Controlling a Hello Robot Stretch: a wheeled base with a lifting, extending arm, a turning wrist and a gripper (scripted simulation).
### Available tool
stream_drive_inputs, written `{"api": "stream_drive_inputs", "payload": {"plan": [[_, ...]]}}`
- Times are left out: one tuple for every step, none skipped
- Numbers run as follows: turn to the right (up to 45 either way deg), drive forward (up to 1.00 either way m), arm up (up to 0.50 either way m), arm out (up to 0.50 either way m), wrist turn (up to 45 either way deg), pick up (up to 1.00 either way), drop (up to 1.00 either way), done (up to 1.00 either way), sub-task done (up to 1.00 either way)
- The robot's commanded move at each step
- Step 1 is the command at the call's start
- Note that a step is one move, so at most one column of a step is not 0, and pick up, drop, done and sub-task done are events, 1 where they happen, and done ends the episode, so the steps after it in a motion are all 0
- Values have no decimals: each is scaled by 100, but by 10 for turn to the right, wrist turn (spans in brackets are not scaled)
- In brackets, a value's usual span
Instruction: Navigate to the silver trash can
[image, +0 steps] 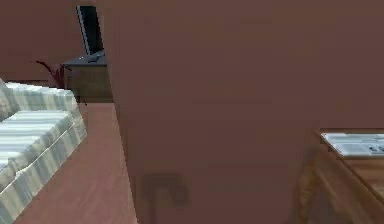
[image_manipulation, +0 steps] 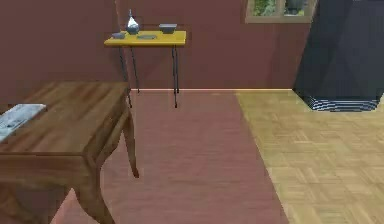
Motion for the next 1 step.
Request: {"api": "stream_drive_inputs", "payload": {"plan": [[-450, 0, 0, 0, 0, 0, 0, 0, 0]]}}
